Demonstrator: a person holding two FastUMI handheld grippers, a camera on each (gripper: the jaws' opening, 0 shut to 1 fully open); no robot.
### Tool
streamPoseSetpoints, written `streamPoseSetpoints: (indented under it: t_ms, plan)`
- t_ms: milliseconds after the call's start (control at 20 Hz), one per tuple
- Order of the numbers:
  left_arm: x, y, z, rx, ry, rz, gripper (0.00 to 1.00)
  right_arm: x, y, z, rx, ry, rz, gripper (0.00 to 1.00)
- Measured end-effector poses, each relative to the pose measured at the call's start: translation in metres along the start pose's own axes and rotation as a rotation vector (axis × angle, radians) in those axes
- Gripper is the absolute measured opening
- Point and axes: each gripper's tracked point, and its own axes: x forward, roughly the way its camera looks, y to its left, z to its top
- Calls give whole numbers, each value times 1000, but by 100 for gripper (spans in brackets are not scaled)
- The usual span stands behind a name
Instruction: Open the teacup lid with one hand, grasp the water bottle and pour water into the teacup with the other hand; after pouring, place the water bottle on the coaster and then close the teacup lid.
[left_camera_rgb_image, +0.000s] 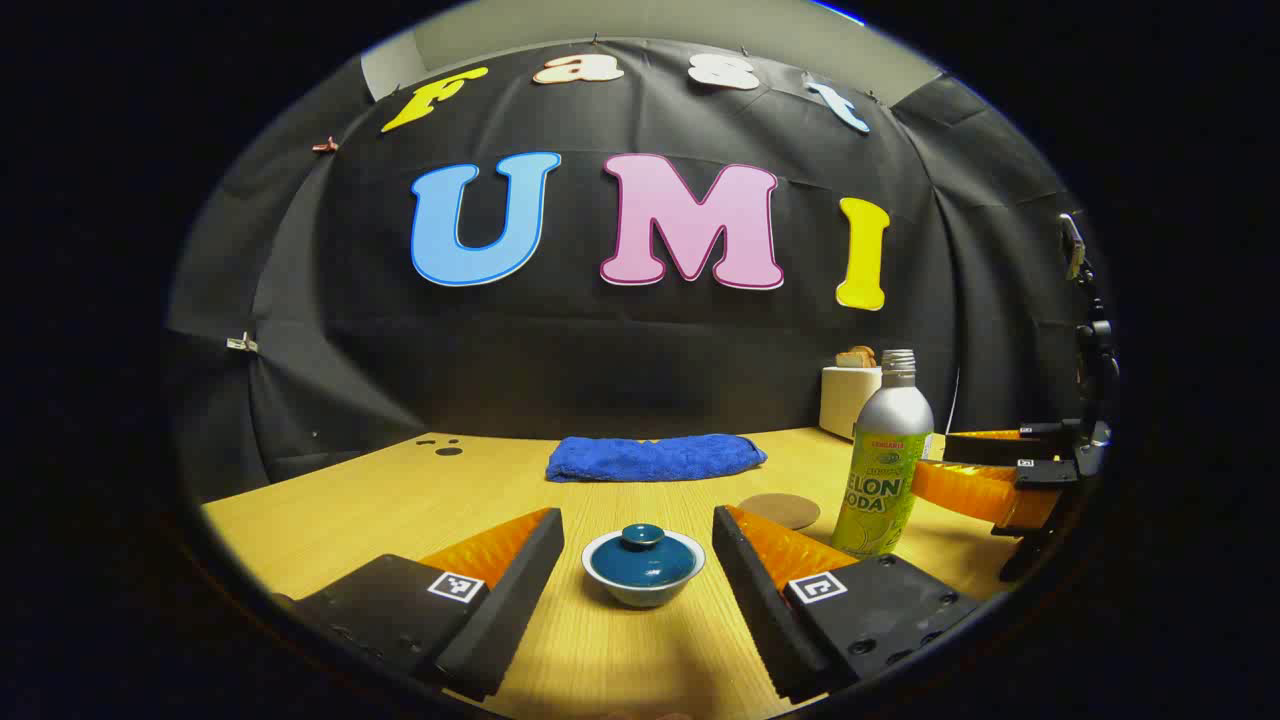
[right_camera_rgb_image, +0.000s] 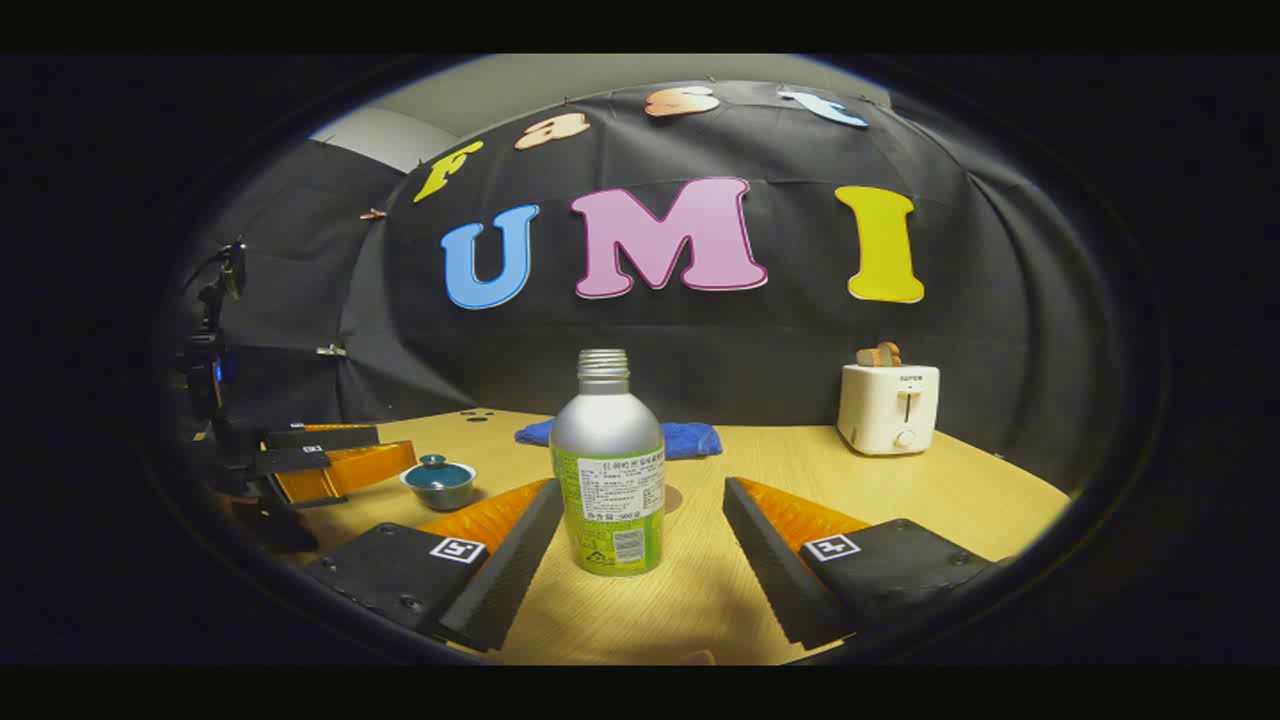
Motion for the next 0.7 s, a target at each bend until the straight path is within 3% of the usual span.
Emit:
streamPoseSetpoints:
  t_ms: [200, 450, 700]
  plan:
    - [0, 0, 0, -1, 0, -2, 95, 0, 0, 0, 0, 0, 0, 99]
    - [0, -2, 1, 0, 1, -18, 95, 0, 14, 0, 3, 1, 63, 99]
    - [0, -2, 0, -1, 0, -19, 95, 2, 14, 0, 3, 2, 53, 100]
